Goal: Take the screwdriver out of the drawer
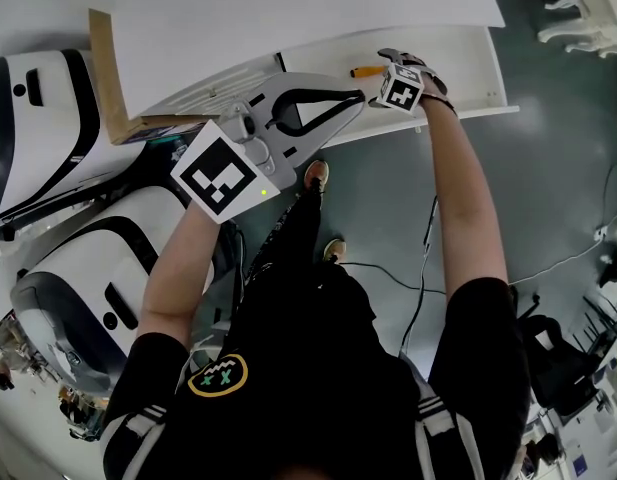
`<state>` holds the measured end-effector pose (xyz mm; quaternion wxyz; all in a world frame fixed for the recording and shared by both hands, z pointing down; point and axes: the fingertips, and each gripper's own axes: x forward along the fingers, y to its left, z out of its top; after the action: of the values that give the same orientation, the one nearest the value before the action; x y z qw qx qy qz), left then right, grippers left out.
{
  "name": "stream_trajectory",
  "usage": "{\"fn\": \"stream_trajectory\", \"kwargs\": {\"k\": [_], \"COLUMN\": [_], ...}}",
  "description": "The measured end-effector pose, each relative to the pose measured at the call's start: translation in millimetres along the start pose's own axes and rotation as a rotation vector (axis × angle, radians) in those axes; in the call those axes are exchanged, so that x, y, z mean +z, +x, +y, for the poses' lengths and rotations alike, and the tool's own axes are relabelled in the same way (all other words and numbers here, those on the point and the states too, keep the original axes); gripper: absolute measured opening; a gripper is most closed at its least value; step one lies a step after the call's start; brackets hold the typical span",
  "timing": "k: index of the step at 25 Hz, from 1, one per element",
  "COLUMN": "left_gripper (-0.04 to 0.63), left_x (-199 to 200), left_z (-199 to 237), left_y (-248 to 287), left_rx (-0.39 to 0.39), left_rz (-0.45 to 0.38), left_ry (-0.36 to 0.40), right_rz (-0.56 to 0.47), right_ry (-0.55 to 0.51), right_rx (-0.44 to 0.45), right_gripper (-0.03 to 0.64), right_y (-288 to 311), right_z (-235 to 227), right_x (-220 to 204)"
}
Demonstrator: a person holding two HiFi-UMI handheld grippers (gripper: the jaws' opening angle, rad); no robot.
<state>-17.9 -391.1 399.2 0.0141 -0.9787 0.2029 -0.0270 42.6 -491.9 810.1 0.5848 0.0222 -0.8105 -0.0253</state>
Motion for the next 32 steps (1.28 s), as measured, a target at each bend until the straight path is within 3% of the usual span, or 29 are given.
{"fn": "stream_trajectory", "kwargs": {"k": [16, 23, 32], "left_gripper": [0.02, 0.02, 0.02], "left_x": [-21, -24, -24], "left_z": [6, 4, 1], "left_y": [11, 11, 12], "left_rx": [-0.036, -0.038, -0.04], "left_rz": [0.034, 0.037, 0.032], "left_ry": [-0.02, -0.033, -0.033], "right_rz": [0.02, 0.015, -0.004], "right_ry": [-0.04, -0.041, -0.026], "right_rx": [0.12, 0.129, 0.155], "right_gripper": [0.578, 0.577, 0.444], "right_y": [30, 30, 26], "right_z": [-6, -6, 5], "right_x": [-8, -7, -11]}}
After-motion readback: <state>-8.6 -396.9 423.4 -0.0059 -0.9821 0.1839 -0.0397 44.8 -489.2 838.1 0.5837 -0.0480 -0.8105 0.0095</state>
